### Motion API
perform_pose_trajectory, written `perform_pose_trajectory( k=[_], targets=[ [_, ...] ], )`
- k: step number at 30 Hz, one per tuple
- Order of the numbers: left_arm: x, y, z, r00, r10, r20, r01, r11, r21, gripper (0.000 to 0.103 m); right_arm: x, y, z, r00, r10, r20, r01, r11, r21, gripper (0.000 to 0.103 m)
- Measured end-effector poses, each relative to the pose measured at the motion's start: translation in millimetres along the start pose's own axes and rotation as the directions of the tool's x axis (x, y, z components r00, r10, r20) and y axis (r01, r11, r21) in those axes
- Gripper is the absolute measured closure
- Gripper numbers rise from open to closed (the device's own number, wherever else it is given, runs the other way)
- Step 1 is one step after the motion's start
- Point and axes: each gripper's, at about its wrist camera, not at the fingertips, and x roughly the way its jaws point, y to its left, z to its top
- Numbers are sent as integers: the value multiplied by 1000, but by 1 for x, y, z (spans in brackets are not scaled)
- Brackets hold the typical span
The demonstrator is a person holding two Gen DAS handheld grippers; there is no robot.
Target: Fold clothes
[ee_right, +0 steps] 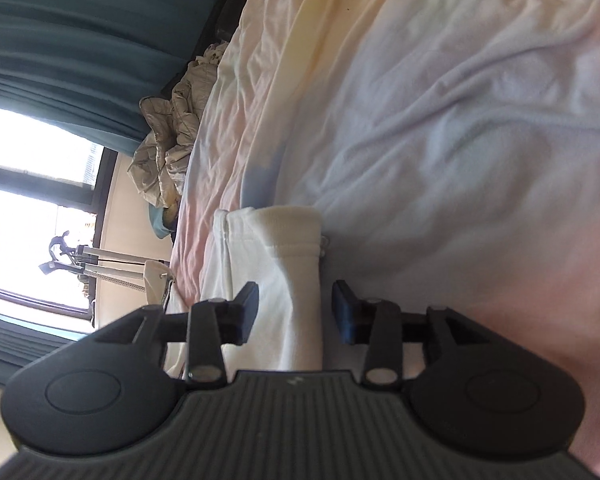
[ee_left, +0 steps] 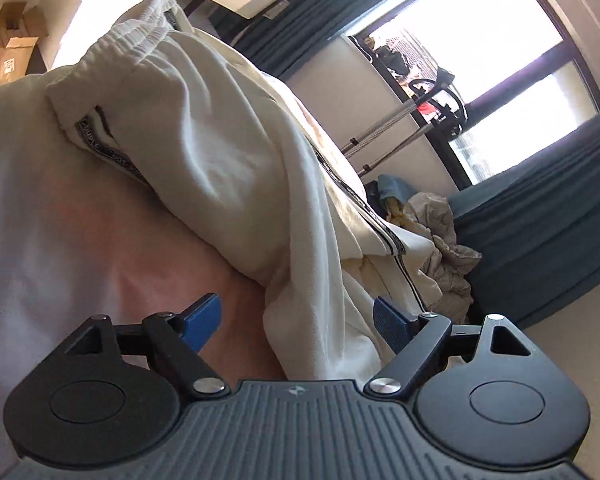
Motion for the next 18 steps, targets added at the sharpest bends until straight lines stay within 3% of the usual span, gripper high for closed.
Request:
perform_pose_trajectory(
  k=[3, 6, 9, 11, 12, 14, 16, 18],
  targets=[
    [6, 46, 33, 998, 23, 64, -7, 973, -232, 18, -1, 3, -4, 1000, -22, -10, 22, 999, -25, 58],
    [17, 79, 57, 992, 23, 125, 23, 936, -351, 19, 3, 6, -3, 1000, -26, -13, 25, 999, -40, 58],
    [33, 92, 74, 991, -8, 132, 57, 928, -369, 20, 11, 10, -1, 1000, -24, -5, 23, 997, -68, 58],
    [39, 91, 82, 987, -10, 158, 64, 937, -343, 21, 17, 14, -1, 1000, -18, 4, 18, 995, -102, 79],
    [43, 89, 85, 986, -11, 164, 65, 942, -330, 22, 20, 16, 0, 999, -30, 14, 32, 993, -115, 83],
    [47, 85, 91, 985, 13, 170, 37, 956, -292, 42, 27, 18, -1, 998, -40, 40, 45, 991, -123, 93],
    [49, 80, 96, 984, 55, 170, -9, 966, -258, 71, 32, 20, -2, 997, -46, 66, 54, 992, -113, 96],
    [42, 72, 104, 980, 69, 186, -27, 976, -217, 78, 31, 25, 0, 995, -19, 97, 28, 995, -99, 97]
  ],
)
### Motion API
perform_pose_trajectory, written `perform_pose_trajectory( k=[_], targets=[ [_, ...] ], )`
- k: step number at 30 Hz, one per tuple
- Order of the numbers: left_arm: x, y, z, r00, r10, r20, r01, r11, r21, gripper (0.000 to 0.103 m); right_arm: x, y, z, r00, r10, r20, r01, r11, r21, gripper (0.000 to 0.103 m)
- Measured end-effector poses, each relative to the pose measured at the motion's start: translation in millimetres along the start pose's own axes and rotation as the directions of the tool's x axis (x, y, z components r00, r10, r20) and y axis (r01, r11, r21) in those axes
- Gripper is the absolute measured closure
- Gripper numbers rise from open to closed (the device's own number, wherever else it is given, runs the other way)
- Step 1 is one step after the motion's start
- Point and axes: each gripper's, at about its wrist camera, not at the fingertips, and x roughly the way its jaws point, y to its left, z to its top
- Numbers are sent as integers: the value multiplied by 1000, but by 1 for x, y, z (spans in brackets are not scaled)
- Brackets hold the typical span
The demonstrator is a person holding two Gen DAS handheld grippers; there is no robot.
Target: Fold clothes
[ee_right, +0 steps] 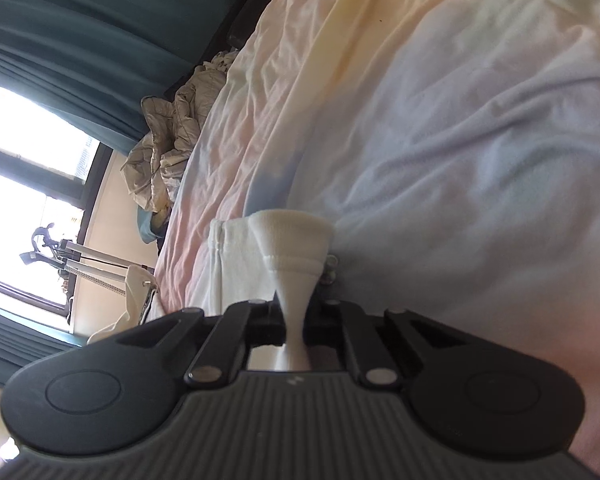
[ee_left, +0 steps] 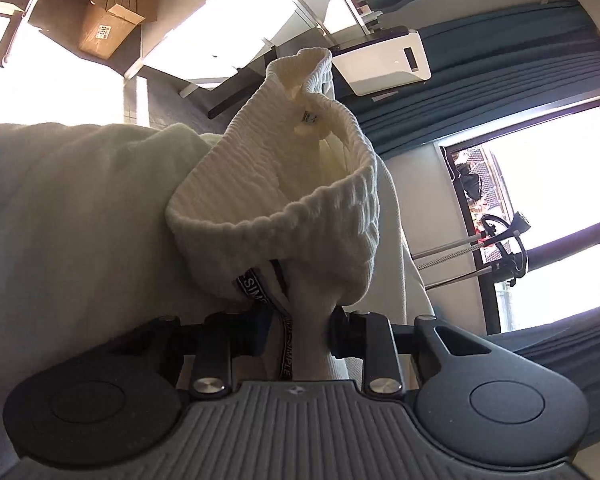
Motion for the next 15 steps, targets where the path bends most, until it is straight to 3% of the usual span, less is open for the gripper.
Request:
perform_pose_trajectory(
  k=[5, 8, 11, 15],
  targets=[
    [-44, -34, 47, 997, -30, 66, 24, 996, 87, 86, -26, 18, 16, 984, 130, 122, -125, 991, -43, 98],
    [-76, -40, 76, 999, -19, 43, 17, 998, 55, 86, -43, 20, 24, 971, 147, 189, -138, 989, -60, 98],
    [-95, -32, 85, 1000, 16, 7, -16, 998, 61, 86, -47, 5, 21, 985, 57, 161, -66, 997, 49, 98],
    [-98, -3, 76, 997, 78, -22, -77, 995, 68, 86, -46, -25, 13, 987, -153, 49, 143, 974, 174, 98]
  ],
)
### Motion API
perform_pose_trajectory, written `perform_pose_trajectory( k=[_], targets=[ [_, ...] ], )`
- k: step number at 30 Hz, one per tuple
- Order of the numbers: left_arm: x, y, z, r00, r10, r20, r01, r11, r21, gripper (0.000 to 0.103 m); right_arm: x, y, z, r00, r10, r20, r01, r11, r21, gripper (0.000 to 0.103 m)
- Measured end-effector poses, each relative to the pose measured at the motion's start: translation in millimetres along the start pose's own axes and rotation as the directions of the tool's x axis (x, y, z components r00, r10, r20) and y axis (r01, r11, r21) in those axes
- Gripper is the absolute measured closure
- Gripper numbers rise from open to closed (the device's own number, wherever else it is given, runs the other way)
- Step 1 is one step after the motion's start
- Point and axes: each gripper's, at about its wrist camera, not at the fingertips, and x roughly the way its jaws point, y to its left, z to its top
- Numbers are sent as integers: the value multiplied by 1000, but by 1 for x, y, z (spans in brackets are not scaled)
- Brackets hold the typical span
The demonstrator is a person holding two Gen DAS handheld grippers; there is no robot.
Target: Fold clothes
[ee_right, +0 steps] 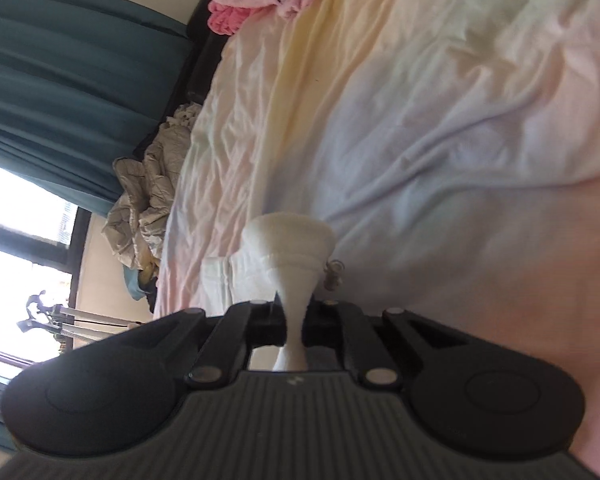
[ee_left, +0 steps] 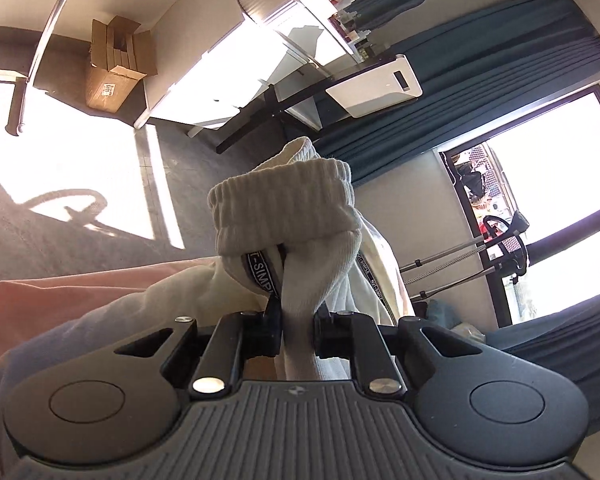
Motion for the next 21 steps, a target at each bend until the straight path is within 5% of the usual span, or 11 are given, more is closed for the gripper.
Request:
perform_pose_trajectory(
  k=[4, 8, 10, 13, 15, 17, 21],
  targets=[
    [20, 20, -10, 992, 127, -25, -124, 986, 108, 83, 8, -11, 0, 998, -40, -52, 38, 998, -40, 96],
    [18, 24, -18, 991, 131, 7, -130, 979, 156, 74, 2, 6, -9, 998, -64, -20, 58, 975, -212, 88],
    [16, 14, -24, 988, 154, 5, -151, 960, 236, 48, 0, 8, -15, 997, -78, -20, 70, 963, -260, 82],
    [6, -7, -38, 984, 176, 34, -175, 904, 390, 22, -6, 13, -21, 996, -92, -9, 84, 943, -322, 75],
    [-6, -23, -52, 982, 174, 76, -189, 845, 501, 12, -17, 21, -25, 996, -85, 34, 91, 919, -384, 61],
    [-17, -37, -66, 981, 162, 109, -196, 786, 586, 12, -31, 31, -29, 994, -57, 90, 91, 889, -449, 42],
    [-38, -60, -91, 982, 107, 153, -183, 708, 682, 10, -61, 53, -40, 982, 53, 180, 66, 802, -594, 36]
  ],
)
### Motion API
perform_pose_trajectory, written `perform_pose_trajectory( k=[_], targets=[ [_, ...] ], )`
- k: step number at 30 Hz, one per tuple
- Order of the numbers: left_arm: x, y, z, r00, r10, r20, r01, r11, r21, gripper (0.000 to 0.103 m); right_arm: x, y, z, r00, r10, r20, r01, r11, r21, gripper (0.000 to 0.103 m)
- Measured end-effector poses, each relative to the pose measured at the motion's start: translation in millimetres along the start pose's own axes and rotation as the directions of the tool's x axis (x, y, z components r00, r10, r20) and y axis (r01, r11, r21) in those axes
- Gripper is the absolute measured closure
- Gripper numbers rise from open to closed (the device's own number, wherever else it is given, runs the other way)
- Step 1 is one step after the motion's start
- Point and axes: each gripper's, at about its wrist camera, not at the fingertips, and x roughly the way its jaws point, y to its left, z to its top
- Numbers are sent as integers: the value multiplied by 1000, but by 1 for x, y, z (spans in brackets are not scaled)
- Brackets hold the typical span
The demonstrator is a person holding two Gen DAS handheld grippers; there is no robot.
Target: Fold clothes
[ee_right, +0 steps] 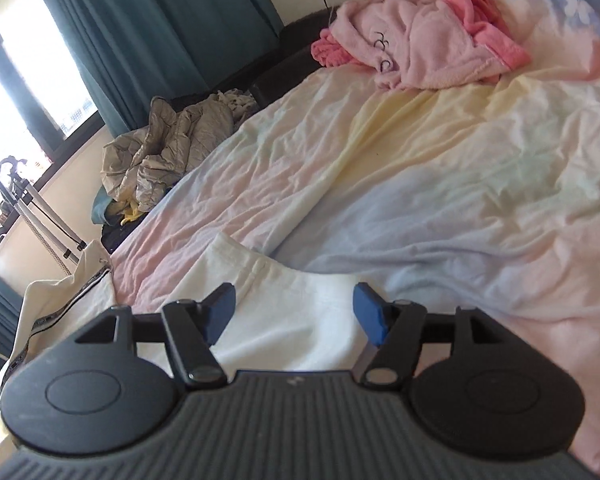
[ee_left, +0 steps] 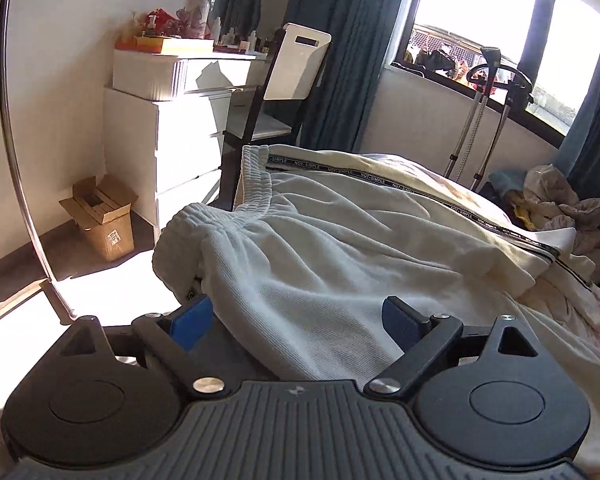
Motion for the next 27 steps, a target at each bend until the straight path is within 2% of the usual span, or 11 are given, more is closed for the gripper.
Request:
perform_pose_trajectory(
  k=[4, 9, 13, 16, 21, 25, 27],
  targets=[
    [-18, -29, -3, 998, -50, 50, 47, 997, 55, 9, -27, 19, 3, 992, 110, 58, -104, 989, -105, 33],
    [-30, -79, -10, 991, -83, 106, 70, 990, 125, 9, -49, 44, -6, 971, 237, 14, -230, 953, -197, 33],
    [-38, -123, -15, 980, -154, 127, 135, 980, 148, 9, -62, 63, -15, 947, 320, 3, -309, 916, -256, 33],
    [-36, -155, -22, 968, -227, 104, 209, 965, 158, 9, -67, 77, -22, 929, 371, -1, -353, 883, -308, 33],
    [-28, -205, -40, 951, -301, 69, 278, 933, 227, 9, -69, 96, -36, 902, 429, -39, -414, 837, -357, 33],
    [-21, -237, -54, 943, -332, 33, 305, 897, 321, 9, -70, 110, -50, 886, 459, -69, -446, 802, -397, 33],
    [-16, -247, -59, 942, -332, 42, 296, 884, 362, 9, -70, 115, -57, 873, 481, -80, -469, 785, -405, 33]
  ],
)
